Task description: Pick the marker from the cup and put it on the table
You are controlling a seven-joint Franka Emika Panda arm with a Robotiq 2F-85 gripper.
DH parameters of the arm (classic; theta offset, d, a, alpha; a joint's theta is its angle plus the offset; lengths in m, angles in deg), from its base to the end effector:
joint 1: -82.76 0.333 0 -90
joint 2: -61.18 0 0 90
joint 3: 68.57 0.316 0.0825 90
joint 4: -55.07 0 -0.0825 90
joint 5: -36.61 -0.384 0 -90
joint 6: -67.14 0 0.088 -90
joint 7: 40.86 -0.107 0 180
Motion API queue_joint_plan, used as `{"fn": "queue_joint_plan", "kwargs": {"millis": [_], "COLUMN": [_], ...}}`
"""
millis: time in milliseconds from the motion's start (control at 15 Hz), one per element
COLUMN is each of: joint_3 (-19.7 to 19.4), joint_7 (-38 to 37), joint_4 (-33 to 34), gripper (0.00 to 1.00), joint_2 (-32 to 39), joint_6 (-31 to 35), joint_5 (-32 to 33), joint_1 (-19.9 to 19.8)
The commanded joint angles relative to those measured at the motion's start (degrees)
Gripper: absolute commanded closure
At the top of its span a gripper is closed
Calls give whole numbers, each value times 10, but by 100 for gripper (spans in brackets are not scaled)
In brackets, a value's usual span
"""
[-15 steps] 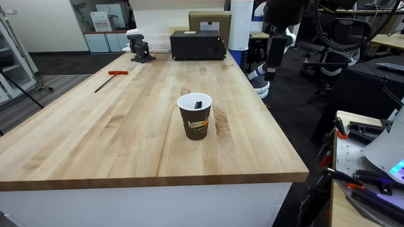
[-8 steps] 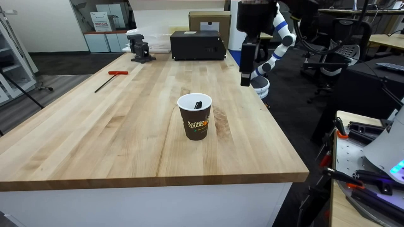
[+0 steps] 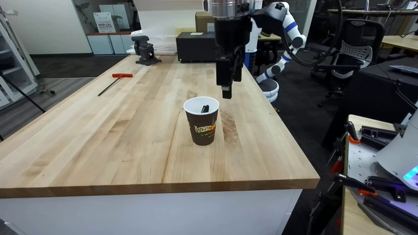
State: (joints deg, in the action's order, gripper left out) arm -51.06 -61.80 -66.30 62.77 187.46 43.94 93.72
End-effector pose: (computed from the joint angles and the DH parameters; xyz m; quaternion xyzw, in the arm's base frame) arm 0.4791 0.2522 0.3969 0.9936 0.0990 0.0008 0.0550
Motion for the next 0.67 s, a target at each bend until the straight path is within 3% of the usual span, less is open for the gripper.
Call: {"fn": "queue_joint_plan", "kwargs": {"millis": [0,600], "joint_3": [-6,-12], "joint_7": [-26,-10], "joint_4": [94,214], "gripper": [0,0], "joint_2": [66,137], "joint_6": [-55,-129], "joint_5": [-4,-15], "joint_1": [30,77]}}
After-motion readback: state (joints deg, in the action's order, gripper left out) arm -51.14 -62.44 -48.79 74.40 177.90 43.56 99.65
